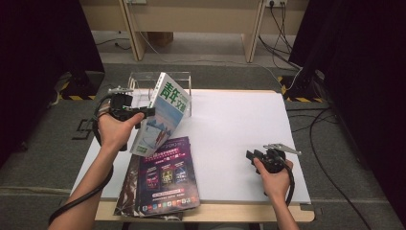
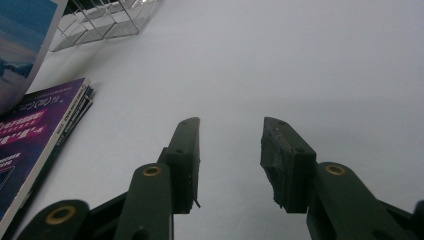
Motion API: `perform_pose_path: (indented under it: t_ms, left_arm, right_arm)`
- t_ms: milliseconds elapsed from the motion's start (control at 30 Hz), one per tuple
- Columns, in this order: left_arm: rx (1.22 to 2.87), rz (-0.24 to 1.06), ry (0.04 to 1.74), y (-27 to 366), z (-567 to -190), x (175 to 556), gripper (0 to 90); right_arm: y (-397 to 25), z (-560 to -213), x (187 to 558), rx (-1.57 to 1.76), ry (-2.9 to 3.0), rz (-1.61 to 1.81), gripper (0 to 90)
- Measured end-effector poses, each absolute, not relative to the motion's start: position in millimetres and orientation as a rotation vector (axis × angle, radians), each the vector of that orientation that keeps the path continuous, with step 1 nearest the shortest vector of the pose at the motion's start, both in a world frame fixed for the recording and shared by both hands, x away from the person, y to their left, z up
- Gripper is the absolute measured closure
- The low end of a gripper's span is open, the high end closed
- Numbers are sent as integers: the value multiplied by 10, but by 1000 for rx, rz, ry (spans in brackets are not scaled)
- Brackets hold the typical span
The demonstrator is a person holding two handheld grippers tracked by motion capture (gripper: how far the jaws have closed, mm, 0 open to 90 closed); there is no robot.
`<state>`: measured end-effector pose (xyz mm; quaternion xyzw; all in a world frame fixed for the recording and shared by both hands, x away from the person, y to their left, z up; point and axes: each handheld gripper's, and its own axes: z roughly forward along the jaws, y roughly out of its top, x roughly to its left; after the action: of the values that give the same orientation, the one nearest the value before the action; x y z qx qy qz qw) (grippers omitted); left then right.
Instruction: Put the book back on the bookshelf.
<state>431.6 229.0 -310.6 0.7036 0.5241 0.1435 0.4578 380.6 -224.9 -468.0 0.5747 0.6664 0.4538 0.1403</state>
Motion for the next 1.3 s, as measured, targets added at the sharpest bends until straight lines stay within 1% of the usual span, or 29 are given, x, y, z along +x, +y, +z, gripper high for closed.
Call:
perform_pose_path:
  t_ms: [233, 400, 500, 667, 867, 1133, 1300]
  left_arm:
    - [1733, 369, 1294, 2289, -2996, 4419, 742]
    - [1732, 370, 1315, 2313, -2888, 4561, 742]
    - [1705, 359, 1332, 2337, -2843, 4618, 742]
    - [1646, 386, 1342, 2352, -2748, 4707, 742]
    - [1637, 446, 1353, 2331, -2672, 4690, 742]
    - [1683, 416, 1382, 2257, -2647, 4785, 741]
    - [1671, 403, 1406, 2235, -2621, 4874, 741]
  right_arm:
    - [-2265, -4693, 3821, 1663, 1921, 1305, 599]
    - [-2282, -4702, 3825, 1670, 1913, 1303, 599]
    - [-2296, -4718, 3833, 1667, 1917, 1289, 599]
    - [-2305, -4727, 3840, 1680, 1911, 1290, 599]
    - [-2313, -4728, 3837, 1680, 1913, 1288, 599]
    - [-2293, -4750, 3849, 1675, 1926, 1282, 599]
    - [-2321, -4753, 3843, 1698, 1911, 1283, 599]
